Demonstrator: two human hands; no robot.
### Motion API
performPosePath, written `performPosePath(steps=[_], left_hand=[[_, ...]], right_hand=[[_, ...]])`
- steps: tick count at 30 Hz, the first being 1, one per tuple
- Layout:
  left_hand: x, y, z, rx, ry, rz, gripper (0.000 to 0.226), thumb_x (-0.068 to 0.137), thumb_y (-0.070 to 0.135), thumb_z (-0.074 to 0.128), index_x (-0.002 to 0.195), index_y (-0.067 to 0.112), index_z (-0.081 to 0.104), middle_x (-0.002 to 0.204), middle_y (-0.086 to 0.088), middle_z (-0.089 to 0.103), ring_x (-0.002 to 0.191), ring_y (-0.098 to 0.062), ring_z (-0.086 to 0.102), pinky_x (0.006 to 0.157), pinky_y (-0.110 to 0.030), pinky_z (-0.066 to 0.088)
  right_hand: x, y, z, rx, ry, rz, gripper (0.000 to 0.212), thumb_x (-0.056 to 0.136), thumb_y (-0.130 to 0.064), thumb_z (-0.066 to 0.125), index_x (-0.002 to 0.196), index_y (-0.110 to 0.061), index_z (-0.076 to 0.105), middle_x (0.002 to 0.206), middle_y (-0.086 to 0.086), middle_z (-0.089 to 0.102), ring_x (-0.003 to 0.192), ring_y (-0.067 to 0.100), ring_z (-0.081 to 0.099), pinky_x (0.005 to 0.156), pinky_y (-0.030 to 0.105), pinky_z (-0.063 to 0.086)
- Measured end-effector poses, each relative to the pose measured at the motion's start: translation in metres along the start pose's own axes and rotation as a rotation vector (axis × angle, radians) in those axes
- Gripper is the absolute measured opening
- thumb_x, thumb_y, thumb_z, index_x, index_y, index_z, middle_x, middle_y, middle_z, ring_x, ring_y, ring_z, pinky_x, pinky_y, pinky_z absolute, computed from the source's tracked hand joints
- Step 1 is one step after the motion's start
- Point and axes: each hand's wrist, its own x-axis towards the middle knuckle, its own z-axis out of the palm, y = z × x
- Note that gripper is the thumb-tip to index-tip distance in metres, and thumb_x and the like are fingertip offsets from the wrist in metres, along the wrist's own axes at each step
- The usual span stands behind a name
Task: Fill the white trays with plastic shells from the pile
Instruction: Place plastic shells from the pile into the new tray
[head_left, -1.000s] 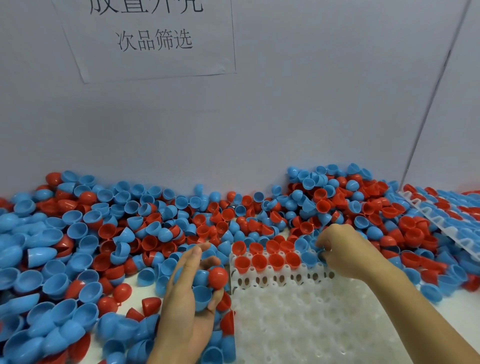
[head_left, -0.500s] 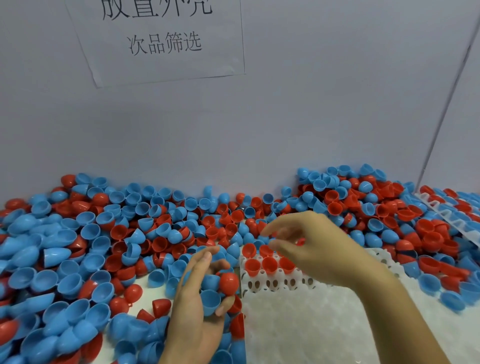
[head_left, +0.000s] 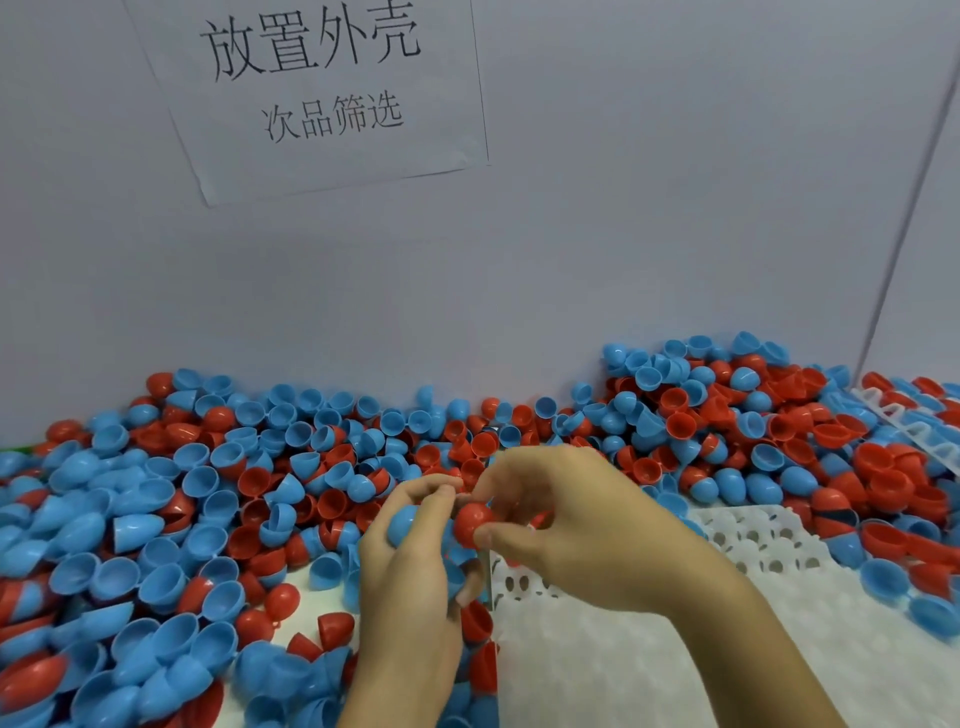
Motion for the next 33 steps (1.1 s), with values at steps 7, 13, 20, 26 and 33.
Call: performPosePath(steps=[7,13,20,26,33], left_hand=[[0.007,-0.002,0.007,0.115,-0.182,-0.044,0.011,0.094,0.011,0.063,0.085,0.008,0.069,0.064,-0.009,0.049,0.048,-0.012,0.041,0.034,-0.022,0.030],[0.008,0.001,0.006,0.191,-0.224,-0.047,0.017,0.096,0.016,0.062,0.082,0.014,0.071,0.062,-0.008,0.051,0.046,-0.010,0.041,0.035,-0.020,0.030],[0.009,-0.004,0.004,0.213,-0.169,-0.021,0.014,0.097,0.014,0.059,0.094,0.020,0.071,0.066,-0.004,0.059,0.055,-0.011,0.052,0.042,-0.021,0.039],[0.008,0.001,0.001,-0.010,-0.229,-0.144,0.017,0.095,0.000,0.055,0.107,0.007,0.064,0.074,-0.008,0.067,0.056,-0.012,0.057,0.033,-0.019,0.034],[0.009,0.001,0.004,0.134,-0.260,-0.103,0.053,0.080,0.049,0.066,0.106,0.003,0.065,0.088,-0.015,0.075,0.045,-0.015,0.054,0.031,-0.018,0.029]], right_hand=[[0.001,0.014,-0.013,0.103,0.174,0.011,0.013,0.095,-0.026,0.061,0.097,-0.035,0.068,0.084,-0.012,0.073,0.077,0.007,0.071,0.075,0.031,0.060],[0.002,0.014,-0.010,0.057,0.194,0.047,0.018,0.093,-0.018,0.060,0.091,-0.033,0.070,0.078,-0.010,0.072,0.073,0.009,0.070,0.070,0.031,0.060],[0.003,0.006,-0.003,0.099,0.161,-0.010,0.010,0.089,-0.040,0.069,0.099,-0.041,0.072,0.090,-0.023,0.069,0.081,-0.003,0.068,0.073,0.021,0.059],[0.002,0.011,-0.012,0.165,0.250,0.037,0.010,0.090,-0.031,0.070,0.094,-0.040,0.068,0.089,-0.015,0.069,0.081,0.001,0.069,0.073,0.026,0.060],[0.003,0.009,-0.009,0.073,0.205,-0.001,0.021,0.094,-0.030,0.064,0.105,-0.047,0.068,0.095,-0.023,0.068,0.087,-0.009,0.065,0.069,0.011,0.054]])
